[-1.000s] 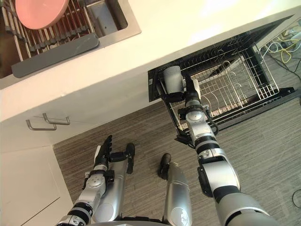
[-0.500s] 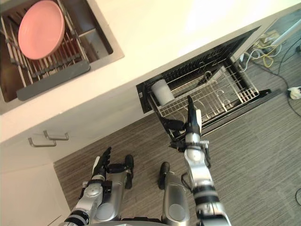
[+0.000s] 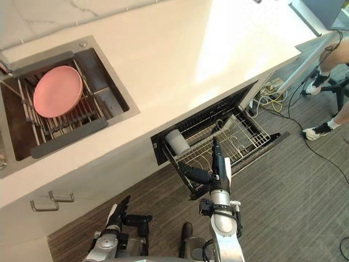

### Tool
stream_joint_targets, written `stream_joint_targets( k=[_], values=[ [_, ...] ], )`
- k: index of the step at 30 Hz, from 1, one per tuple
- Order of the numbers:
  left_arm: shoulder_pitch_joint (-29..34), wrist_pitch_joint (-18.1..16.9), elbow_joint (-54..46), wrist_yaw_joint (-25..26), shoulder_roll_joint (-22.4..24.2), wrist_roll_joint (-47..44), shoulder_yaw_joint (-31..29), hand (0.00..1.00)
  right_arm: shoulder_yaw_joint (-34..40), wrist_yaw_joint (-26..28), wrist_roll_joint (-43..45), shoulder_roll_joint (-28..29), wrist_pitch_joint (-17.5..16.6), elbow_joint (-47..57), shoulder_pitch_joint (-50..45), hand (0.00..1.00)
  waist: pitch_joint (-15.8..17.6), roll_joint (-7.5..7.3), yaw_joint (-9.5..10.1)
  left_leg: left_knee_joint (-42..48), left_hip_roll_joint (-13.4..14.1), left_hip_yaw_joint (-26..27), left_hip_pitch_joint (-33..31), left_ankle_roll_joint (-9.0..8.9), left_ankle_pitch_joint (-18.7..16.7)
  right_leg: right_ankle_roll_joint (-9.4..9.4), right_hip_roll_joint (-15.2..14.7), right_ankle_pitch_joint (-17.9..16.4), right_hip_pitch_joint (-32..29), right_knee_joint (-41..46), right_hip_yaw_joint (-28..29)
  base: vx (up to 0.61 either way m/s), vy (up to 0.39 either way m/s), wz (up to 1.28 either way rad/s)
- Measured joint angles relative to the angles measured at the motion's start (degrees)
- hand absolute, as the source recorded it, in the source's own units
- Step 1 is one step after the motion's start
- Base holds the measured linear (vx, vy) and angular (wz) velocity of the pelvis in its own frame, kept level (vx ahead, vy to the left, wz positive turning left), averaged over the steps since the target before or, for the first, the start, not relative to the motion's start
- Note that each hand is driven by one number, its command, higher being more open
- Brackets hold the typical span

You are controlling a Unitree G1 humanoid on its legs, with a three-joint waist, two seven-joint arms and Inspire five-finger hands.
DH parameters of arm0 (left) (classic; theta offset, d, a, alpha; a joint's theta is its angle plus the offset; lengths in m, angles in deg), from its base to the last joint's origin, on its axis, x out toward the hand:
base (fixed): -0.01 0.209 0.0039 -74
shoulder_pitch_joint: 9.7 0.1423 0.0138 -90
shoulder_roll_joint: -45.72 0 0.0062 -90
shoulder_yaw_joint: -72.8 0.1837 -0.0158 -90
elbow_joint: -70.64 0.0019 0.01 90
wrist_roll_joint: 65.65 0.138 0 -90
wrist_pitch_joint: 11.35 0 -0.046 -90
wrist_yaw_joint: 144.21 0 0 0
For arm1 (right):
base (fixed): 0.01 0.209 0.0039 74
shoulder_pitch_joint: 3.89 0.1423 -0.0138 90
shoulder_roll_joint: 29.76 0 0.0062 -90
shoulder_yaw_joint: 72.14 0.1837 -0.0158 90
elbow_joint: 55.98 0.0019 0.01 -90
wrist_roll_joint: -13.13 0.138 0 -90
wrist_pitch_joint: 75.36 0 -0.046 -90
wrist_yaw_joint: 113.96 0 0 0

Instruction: Walk over to the sink, pick up the cup, carry it to the dishwasher, place the cup inside the dishwasher, then close the dishwasher door

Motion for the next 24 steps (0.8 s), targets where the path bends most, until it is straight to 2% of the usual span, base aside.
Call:
stream_joint_targets(
  k=[5, 14, 16, 19, 21, 23, 24],
  values=[
    [0.3, 0.0, 1.9, 0.1, 0.0, 1.0, 0.0, 1.0, -2.6, 0.0, -0.2, 0.0, -1.3, 2.6, -0.4, 1.0, -1.3, 0.22, -0.58, -0.7, -0.1, 0.1, 2.9, -0.11, -0.1, 0.17, 0.1, 0.5, 3.2, -1.5, 0.3, -0.01, 0.004, -0.02],
    [0.7, -0.2, 3.5, 0.2, 0.0, 1.0, 0.1, 1.0, -5.9, -0.6, -7.2, -3.0, -3.6, 9.2, -0.3, 1.0, -2.8, 0.54, -0.6, -0.7, -0.3, -1.0, 4.3, -0.15, 0.4, 0.35, 0.1, 1.5, 5.4, -2.5, -0.5, -0.06, 0.009, 0.04],
    [0.7, -0.3, 3.6, 0.2, 0.0, 1.0, 0.1, 1.0, -6.3, -1.1, -7.4, -4.5, -4.0, 9.8, -0.1, 1.0, -2.7, 0.65, -0.54, 0.0, -0.4, -2.2, 3.4, 0.06, 0.5, 0.29, 0.1, 1.4, 5.5, -2.3, -1.5, -0.07, -0.016, 0.34],
    [0.0, -0.8, 3.6, 0.2, -0.1, 1.1, 0.6, 1.0, -6.4, -2.4, -8.2, -7.3, -4.0, 9.7, 2.1, 1.0, -2.1, 1.57, -0.37, 6.7, -0.6, -5.7, -1.9, -0.05, -1.1, -0.02, -0.1, 1.2, 5.3, -1.8, -5.6, -0.07, -0.017, 0.65],
    [-0.7, -1.0, 3.6, 0.2, -0.1, 1.1, 0.8, 1.0, -6.1, -2.8, -9.0, -8.9, -4.0, 9.7, 3.9, 1.0, -1.3, 2.38, 0.6, 9.6, -0.1, -3.8, -4.2, -0.64, -1.6, -0.37, -0.1, 1.0, 5.4, -1.5, -7.9, -0.11, -0.003, 0.65],
    [-1.0, -1.3, 3.6, 0.4, -0.2, 1.1, 0.6, 1.0, -6.1, -3.2, -9.4, -9.8, -4.0, 9.6, 5.6, 1.0, -0.8, 3.03, 2.28, 10.3, 1.7, 0.3, -4.9, 0.49, -3.0, -0.58, 0.2, 0.9, 5.9, -1.4, -9.0, -0.1, -0.003, 0.35],
    [-0.9, -1.3, 3.6, 0.8, -0.2, 1.1, 0.6, 1.0, -6.0, -3.4, -9.6, -10.0, -4.0, 9.6, 6.5, 1.0, -0.8, 2.95, 2.34, 9.8, 3.2, 4.9, -4.6, 0.42, -2.9, -0.52, -0.1, 0.8, 6.6, -1.7, -10.4, -0.03, 0.0, 0.5]
  ],
)
